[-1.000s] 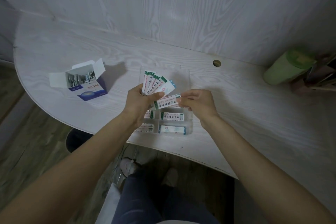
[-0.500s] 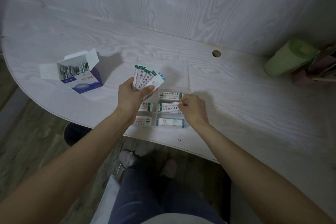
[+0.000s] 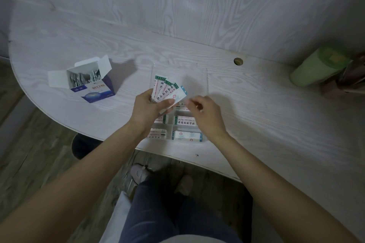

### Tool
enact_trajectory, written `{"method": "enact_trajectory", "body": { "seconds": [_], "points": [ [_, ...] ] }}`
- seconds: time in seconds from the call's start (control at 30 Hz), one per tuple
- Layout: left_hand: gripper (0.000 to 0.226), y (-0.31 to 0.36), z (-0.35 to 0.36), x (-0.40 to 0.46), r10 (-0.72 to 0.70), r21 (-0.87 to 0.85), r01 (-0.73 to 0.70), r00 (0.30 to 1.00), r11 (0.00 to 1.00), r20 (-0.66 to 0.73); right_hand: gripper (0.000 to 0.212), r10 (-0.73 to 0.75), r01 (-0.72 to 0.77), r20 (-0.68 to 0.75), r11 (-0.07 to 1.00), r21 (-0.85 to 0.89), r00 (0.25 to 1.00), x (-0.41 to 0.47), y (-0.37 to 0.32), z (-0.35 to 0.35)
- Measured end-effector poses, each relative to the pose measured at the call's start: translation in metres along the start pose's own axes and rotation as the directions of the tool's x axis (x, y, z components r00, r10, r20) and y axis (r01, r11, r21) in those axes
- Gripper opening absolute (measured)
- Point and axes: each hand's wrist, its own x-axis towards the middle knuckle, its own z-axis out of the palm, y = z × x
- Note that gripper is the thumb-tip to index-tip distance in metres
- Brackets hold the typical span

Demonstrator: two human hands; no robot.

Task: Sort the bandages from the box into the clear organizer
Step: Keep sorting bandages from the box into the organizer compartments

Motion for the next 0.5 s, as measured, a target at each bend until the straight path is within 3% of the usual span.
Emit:
{"method": "enact_trajectory", "body": {
  "seconds": [0.07, 0.13, 0.27, 0.5],
  "points": [
    [0.031, 0.001, 0.000, -0.001, -0.026, 0.022, 0.025, 0.998, 0.999, 0.049, 0.016, 0.033, -0.037, 0.017, 0.945, 0.326, 0.999, 0.005, -0.017, -0.006],
    [0.029, 0.003, 0.000, -0.003, -0.044, -0.013, 0.046, 0.992, 0.999, 0.119, 0.012, 0.061, -0.069, 0.033, 0.908, 0.414, 0.998, 0.012, -0.026, -0.009],
    [0.020, 0.013, -0.009, -0.001, -0.042, -0.109, 0.054, 0.993, 0.993, 0.112, 0.018, 0.091, -0.104, 0.052, 0.924, 0.368, 0.994, 0.023, -0.033, -0.006],
    [0.020, 0.027, -0.037, 0.005, -0.014, 0.014, 0.014, 1.000, 1.000, -0.010, 0.015, 0.129, -0.153, 0.100, 0.943, 0.296, 0.987, 0.024, -0.038, 0.003]
  ]
}}
